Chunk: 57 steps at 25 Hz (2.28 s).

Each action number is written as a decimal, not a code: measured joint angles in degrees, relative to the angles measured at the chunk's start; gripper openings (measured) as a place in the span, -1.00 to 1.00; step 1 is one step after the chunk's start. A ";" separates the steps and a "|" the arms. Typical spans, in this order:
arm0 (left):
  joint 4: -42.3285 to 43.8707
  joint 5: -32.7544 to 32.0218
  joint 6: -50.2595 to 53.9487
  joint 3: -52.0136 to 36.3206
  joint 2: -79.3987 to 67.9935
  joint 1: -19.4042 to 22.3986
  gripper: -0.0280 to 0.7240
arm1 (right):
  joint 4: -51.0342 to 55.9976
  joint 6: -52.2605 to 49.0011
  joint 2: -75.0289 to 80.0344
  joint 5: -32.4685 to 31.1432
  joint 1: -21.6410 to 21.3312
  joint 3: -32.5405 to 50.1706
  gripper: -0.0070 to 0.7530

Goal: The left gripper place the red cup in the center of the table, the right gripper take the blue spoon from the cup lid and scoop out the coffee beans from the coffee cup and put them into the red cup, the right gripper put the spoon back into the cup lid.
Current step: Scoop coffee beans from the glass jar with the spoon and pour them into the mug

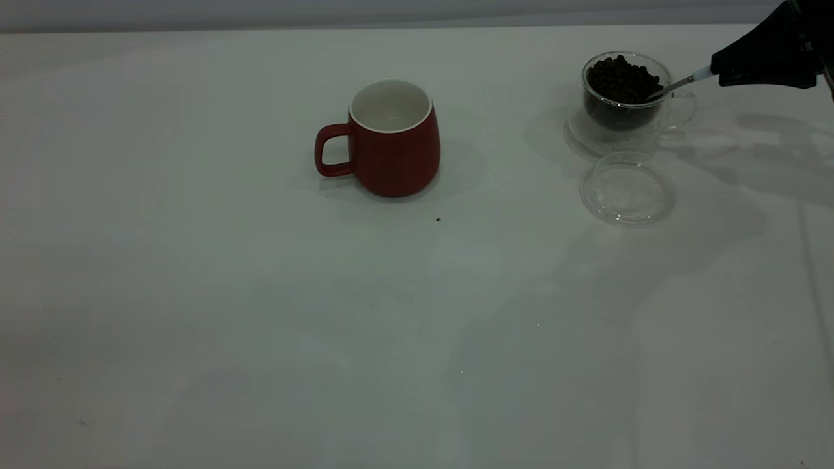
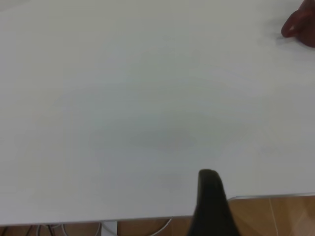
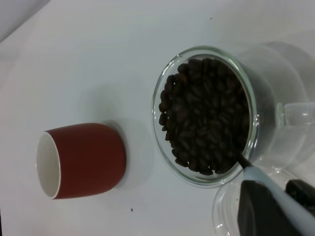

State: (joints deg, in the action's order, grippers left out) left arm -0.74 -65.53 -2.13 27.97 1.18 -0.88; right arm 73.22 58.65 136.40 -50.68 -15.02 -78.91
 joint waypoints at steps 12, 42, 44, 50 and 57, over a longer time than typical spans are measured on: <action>0.00 0.00 0.00 0.00 0.00 0.00 0.64 | 0.40 0.45 0.00 -1.65 -1.73 0.00 -0.69; 0.00 0.00 0.00 0.00 0.00 0.00 0.64 | 3.22 1.37 0.07 -5.50 -4.39 0.00 -0.69; 0.00 0.00 0.00 0.00 0.00 0.01 0.64 | 3.46 1.45 0.07 -6.10 -4.47 0.00 -0.69; 0.00 0.00 0.00 0.00 0.00 0.01 0.64 | 4.87 1.97 0.57 -8.04 -4.65 -0.04 -0.69; 0.00 0.00 0.00 0.00 0.00 0.01 0.64 | 6.31 2.21 2.91 -9.27 -4.65 -0.10 -0.69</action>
State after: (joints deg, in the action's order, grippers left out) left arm -0.74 -65.53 -2.13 27.97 1.18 -0.86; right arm 79.53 60.85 139.32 -59.95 -19.68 -79.02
